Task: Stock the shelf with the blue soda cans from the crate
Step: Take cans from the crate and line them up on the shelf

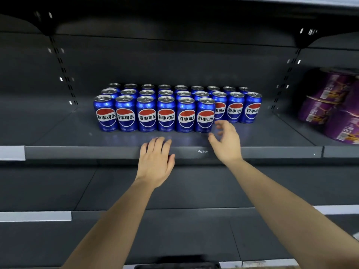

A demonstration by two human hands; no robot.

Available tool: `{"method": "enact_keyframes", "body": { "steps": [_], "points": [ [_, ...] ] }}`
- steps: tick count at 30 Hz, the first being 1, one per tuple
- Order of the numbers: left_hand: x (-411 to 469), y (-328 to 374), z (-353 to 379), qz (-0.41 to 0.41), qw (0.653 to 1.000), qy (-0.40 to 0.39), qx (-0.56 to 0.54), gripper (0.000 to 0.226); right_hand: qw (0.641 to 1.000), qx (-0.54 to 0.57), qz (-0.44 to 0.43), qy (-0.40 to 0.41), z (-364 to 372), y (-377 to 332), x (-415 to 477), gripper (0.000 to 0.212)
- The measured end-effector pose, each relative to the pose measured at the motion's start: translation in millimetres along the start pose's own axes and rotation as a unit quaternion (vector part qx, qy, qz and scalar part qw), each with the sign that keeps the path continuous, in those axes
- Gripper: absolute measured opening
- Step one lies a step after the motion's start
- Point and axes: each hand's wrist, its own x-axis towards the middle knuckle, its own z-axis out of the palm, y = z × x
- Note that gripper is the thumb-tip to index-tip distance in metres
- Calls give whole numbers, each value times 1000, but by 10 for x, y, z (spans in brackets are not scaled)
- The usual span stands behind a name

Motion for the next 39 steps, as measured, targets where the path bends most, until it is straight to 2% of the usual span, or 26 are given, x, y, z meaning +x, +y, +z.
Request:
{"method": "enact_keyframes", "body": {
  "steps": [4,7,12,19,27,33,39],
  "points": [
    [-289,-85,-75,11,1000,-26,-5,59,999,5,-9,34,9,-73,-352,25],
    [-534,-124,-82,18,999,-39,-10,59,1000,-3,-24,10,59,-37,-647,22],
    [-1083,-220,86,0,996,-92,-7,61,998,-23,-1,-62,284,219,-1122,27],
    [-1915,-343,471,-30,986,-164,-5,61,966,-96,54,-234,699,912,-1906,41],
    [-3256,-297,1421,-83,969,-232,-25,61,904,-127,96,-396,1406,1995,-3112,49],
    [-4322,-191,2264,-121,949,-291,-35,59,873,-114,117,-460,2011,2791,-4019,49],
    [-5065,-116,3091,-139,932,-335,-30,62,846,-131,101,-508,2649,3549,-4721,50]
  ]
}}
